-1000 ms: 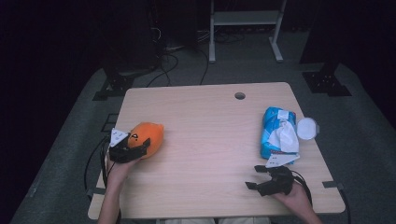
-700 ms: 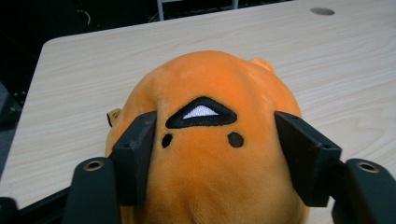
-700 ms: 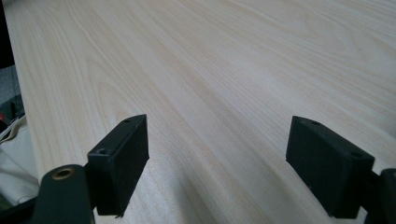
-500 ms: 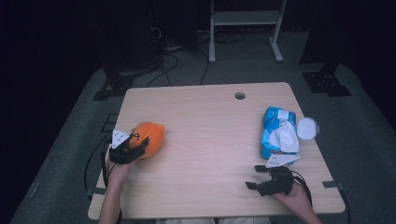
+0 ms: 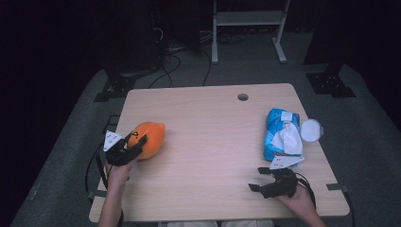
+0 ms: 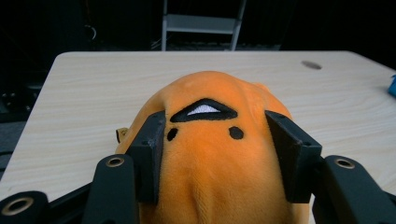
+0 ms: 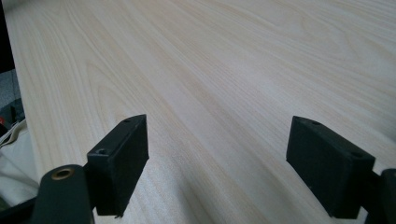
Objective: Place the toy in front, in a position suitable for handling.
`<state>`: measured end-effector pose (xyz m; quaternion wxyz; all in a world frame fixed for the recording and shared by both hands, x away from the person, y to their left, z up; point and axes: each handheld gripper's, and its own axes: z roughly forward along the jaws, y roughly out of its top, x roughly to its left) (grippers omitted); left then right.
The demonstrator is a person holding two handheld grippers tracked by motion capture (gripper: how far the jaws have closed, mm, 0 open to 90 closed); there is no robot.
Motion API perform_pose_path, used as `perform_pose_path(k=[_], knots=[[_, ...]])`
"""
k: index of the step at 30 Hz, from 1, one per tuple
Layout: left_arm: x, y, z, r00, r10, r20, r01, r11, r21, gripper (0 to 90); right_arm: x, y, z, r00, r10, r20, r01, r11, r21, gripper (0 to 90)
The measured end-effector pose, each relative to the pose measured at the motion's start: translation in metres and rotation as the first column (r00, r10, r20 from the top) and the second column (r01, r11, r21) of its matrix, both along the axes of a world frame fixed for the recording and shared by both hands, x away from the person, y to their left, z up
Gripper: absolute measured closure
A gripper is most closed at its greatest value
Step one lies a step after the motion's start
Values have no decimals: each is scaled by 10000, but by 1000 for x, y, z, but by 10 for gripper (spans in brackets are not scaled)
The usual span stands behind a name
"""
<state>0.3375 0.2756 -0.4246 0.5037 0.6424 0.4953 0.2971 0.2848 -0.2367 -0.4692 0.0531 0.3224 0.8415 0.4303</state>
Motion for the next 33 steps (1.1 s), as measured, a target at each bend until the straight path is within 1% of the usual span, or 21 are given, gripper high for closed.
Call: perform_pose_path(k=[5,7,8,9,12,13,14,15,17,20,23,24,25,26,27,28,29,30,31,33], knots=[[-4,-7,10,9992,-288,285,295,9992,-264,448,0,0,0,10000,-13,-9,13,10000,-16,198],[-6,-12,14,9979,-493,432,505,9983,-280,448,0,-1,0,10000,-37,4,37,10000,4,198],[-8,-18,19,9959,-716,554,731,9970,-263,448,1,-1,0,10000,-47,26,47,10000,-6,198],[-8,-18,19,9959,-716,554,731,9970,-263,448,1,-1,0,10000,-47,26,47,10000,-6,198],[-10,-26,24,9910,-1134,708,1157,9929,-292,447,1,-2,1,10000,-66,31,66,10000,6,198],[-11,-29,25,9885,-1322,730,1345,9905,-284,447,1,-2,1,10000,-66,31,66,10000,6,198],[-12,-36,26,9853,-1532,753,1553,9876,-232,447,1,-2,1,10000,-56,44,56,10000,-7,198],[-12,-36,26,9853,-1532,753,1553,9876,-232,447,1,-2,1,10000,-56,44,56,10000,-7,198],[-12,-43,27,9816,-1755,757,1769,9842,-114,447,1,-2,1,10000,-56,48,56,10000,-14,198],[-14,-53,28,9748,-2090,786,2109,9774,-160,447,1,-3,1,10000,-58,44,58,10000,-6,198],[-16,-63,30,9677,-2391,800,2404,9707,-62,447,1,-3,1,10000,-70,42,70,10000,-29,198],[-18,-70,31,9624,-2583,845,2594,9658,-26,447,1,-3,1,10000,-73,45,73,10000,-26,198],[-18,-70,31,9624,-2583,845,2594,9658,-26,447,1,-3,1,10000,-73,45,73,10000,-26,198],[-19,-73,32,9596,-2684,844,2695,9630,-9,447,1,-3,1,9999,-79,64,79,10000,-34,198],[-20,-80,32,9534,-2886,879,2896,9572,20,446,1,-3,1,9999,-81,76,81,10000,-40,198],[-20,-80,32,9534,-2886,879,2896,9572,20,446,1,-3,1,9999,-81,76,81,10000,-40,198],[-21,-84,32,9515,-2945,894,2951,9555,70,446,1,-3,1,9999,-84,77,85,10000,-51,198],[-23,-93,31,9447,-3161,873,3157,9487,190,446,1,-4,1,9999,-108,75,109,9999,-59,199],[-23,-93,31,9447,-3161,873,3157,9487,190,445,1,-4,1,9999,-111,72,112,9999,-56,198],[-24,-101,30,9367,-3405,816,3396,9402,242,445,1,-4,1,9999,-119,60,120,9999,-57,199]])
